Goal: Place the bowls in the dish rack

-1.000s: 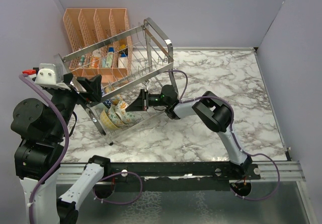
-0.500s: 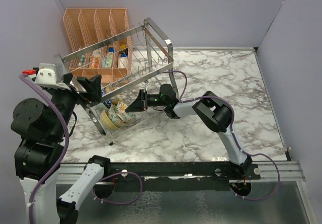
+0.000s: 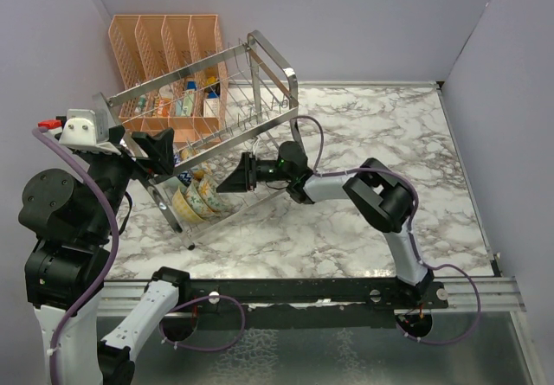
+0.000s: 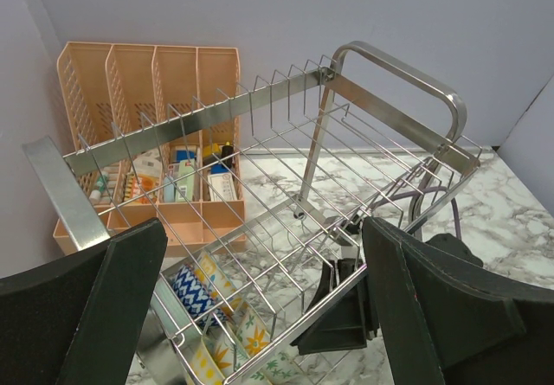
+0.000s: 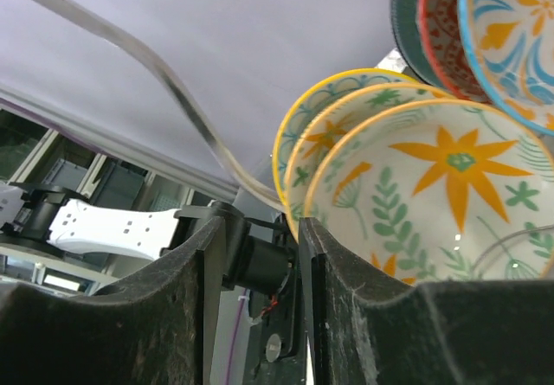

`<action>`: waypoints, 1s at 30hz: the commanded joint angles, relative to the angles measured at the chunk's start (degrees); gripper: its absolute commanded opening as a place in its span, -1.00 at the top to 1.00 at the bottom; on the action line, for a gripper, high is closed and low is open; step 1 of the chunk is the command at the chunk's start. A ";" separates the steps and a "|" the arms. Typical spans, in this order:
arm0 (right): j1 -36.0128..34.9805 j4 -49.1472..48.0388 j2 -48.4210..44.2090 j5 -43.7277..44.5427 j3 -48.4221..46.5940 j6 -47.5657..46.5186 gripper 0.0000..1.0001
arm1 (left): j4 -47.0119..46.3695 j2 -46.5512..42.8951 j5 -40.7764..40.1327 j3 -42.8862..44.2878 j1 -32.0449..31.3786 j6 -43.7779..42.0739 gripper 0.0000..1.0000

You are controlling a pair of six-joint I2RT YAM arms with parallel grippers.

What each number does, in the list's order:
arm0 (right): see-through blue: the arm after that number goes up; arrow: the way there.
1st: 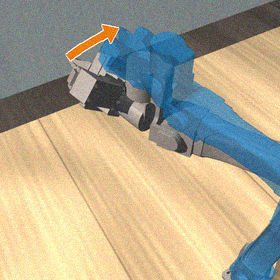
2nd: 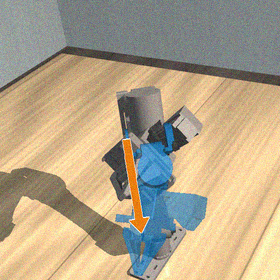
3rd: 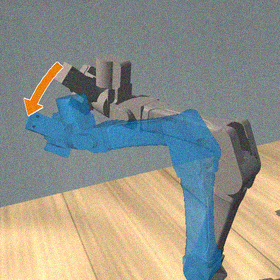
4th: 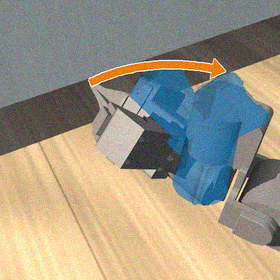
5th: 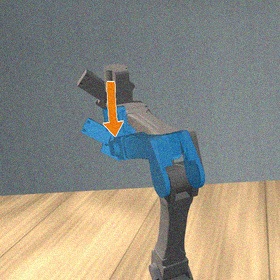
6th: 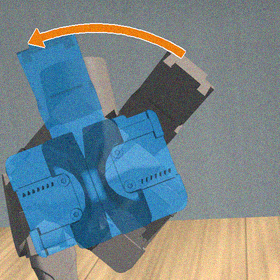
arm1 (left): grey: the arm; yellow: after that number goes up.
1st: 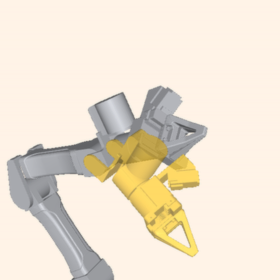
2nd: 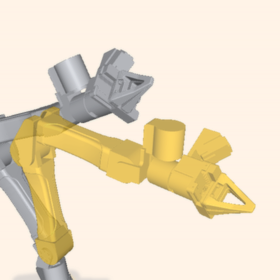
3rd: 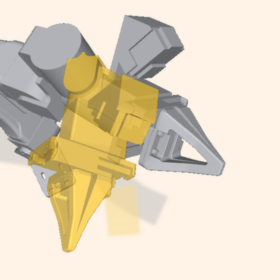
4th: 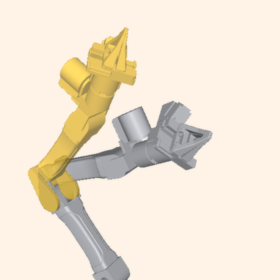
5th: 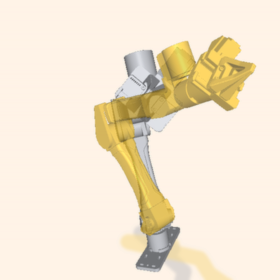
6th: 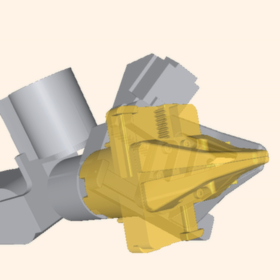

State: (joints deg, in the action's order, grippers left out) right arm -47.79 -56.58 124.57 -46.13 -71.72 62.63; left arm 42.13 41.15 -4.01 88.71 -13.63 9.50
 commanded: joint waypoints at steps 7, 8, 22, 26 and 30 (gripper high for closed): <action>-1.47 -1.78 -9.53 -0.78 8.51 -0.84 0.21 | 0.36 0.13 -0.56 0.24 -0.25 0.75 -0.99; -1.70 -1.52 -10.56 -0.72 9.85 -1.23 0.21 | 0.33 0.17 -0.56 0.24 -0.26 0.86 -0.99; -4.50 42.64 -40.36 16.62 26.24 -26.31 0.21 | 1.09 2.40 1.37 0.77 -0.26 3.82 -0.99; -4.50 57.53 -49.47 27.79 29.50 -29.84 0.18 | 3.39 5.37 -0.11 1.12 -0.25 7.00 -0.98; -4.50 66.68 -57.63 38.97 32.78 -30.27 0.10 | 6.33 8.74 -0.91 1.27 -0.25 9.61 -0.99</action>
State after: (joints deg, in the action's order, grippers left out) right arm -52.38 -6.87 73.56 -22.96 -41.78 36.56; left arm 44.86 46.81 -3.99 89.30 -13.63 15.29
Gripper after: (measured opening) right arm 0.411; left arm 0.992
